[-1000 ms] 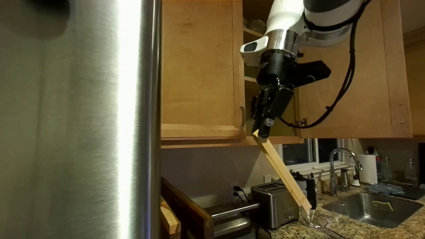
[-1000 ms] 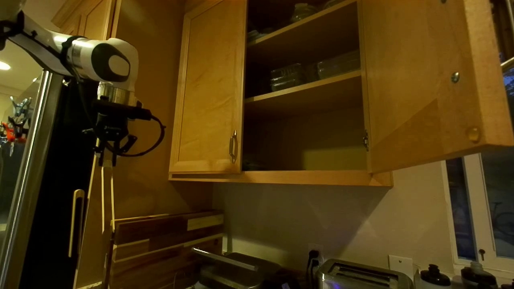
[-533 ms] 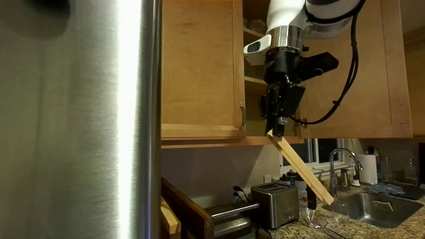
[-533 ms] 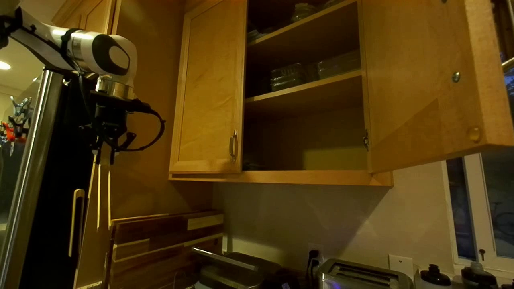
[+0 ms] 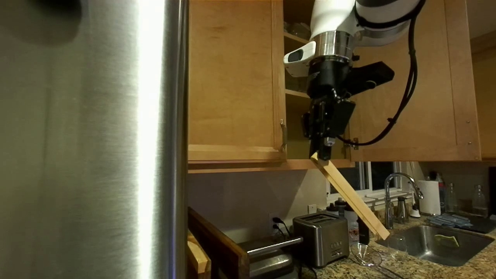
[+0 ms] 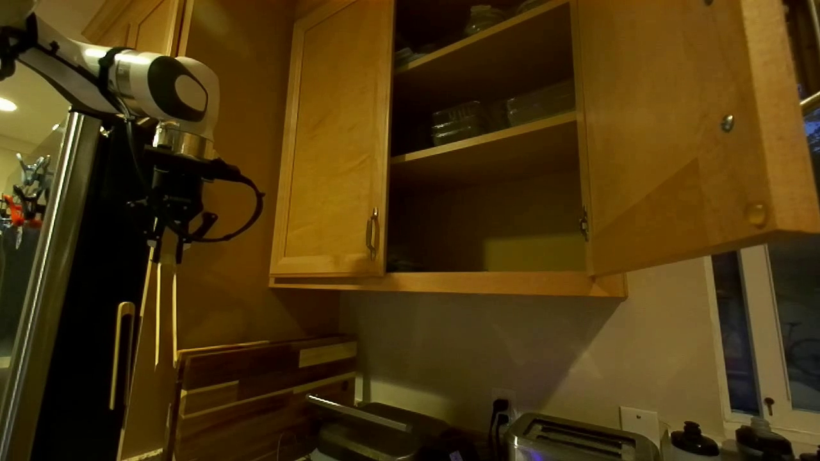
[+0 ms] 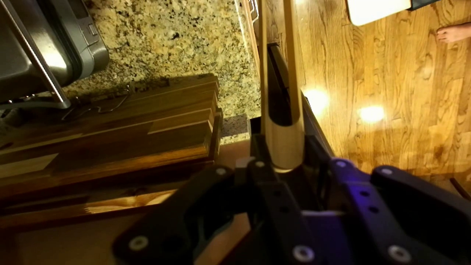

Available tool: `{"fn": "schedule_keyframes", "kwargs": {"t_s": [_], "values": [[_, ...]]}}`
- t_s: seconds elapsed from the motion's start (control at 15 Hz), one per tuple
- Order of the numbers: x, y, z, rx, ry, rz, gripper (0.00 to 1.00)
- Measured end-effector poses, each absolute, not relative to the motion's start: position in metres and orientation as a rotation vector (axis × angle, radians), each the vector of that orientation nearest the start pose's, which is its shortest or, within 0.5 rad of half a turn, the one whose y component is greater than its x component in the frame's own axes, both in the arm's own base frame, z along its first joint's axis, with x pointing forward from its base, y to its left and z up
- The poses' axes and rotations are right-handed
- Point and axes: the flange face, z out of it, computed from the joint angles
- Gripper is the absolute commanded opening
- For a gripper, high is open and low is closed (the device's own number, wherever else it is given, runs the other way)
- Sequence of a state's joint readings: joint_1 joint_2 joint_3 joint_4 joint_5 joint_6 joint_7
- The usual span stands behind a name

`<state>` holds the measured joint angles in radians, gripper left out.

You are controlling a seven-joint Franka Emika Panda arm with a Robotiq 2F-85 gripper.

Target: Put one of the wooden objects in the upper cabinet

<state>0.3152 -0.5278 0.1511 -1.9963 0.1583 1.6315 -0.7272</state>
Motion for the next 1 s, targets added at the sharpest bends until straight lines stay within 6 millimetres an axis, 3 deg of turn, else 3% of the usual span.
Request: {"fn": "schedule_keyframes", "kwargs": {"t_s": [0.27,0.53,1.0], "values": [[0.342,0.192,0.678,-2.591,-1.829,-0.253,0.09],[0.357,0.156,0.696,-2.610,-2.089,-0.243,0.09],[0.382,0.092,0.729,-2.460,-2.535,-0.262,0.09]]}}
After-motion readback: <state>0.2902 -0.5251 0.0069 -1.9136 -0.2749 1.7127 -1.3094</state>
